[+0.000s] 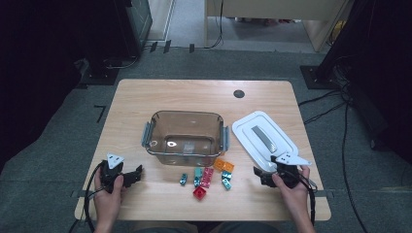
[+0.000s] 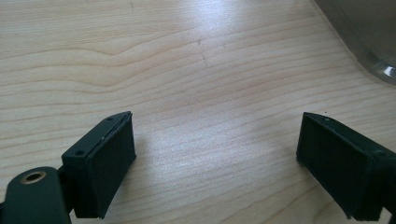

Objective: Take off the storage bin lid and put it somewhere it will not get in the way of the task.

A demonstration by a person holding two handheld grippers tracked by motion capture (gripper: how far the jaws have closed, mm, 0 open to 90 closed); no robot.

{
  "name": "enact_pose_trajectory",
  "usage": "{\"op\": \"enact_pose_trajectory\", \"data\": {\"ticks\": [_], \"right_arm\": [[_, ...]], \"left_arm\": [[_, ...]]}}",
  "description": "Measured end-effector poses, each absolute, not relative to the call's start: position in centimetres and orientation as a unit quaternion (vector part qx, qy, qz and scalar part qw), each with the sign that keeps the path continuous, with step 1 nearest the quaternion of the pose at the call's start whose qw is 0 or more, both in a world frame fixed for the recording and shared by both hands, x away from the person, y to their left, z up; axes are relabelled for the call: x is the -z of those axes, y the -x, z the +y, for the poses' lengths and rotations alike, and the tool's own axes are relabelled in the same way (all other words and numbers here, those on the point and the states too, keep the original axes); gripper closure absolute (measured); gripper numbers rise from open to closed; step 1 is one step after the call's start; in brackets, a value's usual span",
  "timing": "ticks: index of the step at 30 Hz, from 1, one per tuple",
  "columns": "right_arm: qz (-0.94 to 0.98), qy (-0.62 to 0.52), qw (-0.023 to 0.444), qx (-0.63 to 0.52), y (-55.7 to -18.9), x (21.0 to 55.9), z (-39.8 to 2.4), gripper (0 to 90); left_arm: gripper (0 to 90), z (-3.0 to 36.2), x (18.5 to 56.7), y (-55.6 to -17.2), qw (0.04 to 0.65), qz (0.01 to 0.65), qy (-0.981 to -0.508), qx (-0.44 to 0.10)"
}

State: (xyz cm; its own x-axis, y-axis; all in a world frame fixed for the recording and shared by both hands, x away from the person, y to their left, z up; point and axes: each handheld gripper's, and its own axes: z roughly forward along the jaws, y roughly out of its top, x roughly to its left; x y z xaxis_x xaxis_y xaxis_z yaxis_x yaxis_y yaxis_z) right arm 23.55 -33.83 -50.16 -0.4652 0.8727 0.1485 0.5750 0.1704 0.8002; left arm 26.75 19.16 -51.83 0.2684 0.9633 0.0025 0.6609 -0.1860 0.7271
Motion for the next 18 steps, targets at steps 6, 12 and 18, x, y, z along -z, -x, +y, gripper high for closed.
{"op": "enact_pose_trajectory", "data": {"ticks": [6, 12, 18], "right_arm": [[0.751, -0.47, 0.153, -0.437, -22.3, 50.3, -31.4, 15.1], [0.74, -0.465, 0.116, -0.471, -21.4, 50.3, -29.6, 16.5], [0.754, -0.437, 0.102, -0.48, -20.6, 50.3, -27.0, 16.7]], "left_arm": [[11.0, 19.2, 51.8, -26.9, 0.315, 0.554, -0.732, -0.24], [11.0, 19.1, 51.8, -27.0, 0.315, 0.555, -0.732, -0.239], [11.0, 19.1, 51.8, -27.0, 0.315, 0.555, -0.732, -0.24]]}}
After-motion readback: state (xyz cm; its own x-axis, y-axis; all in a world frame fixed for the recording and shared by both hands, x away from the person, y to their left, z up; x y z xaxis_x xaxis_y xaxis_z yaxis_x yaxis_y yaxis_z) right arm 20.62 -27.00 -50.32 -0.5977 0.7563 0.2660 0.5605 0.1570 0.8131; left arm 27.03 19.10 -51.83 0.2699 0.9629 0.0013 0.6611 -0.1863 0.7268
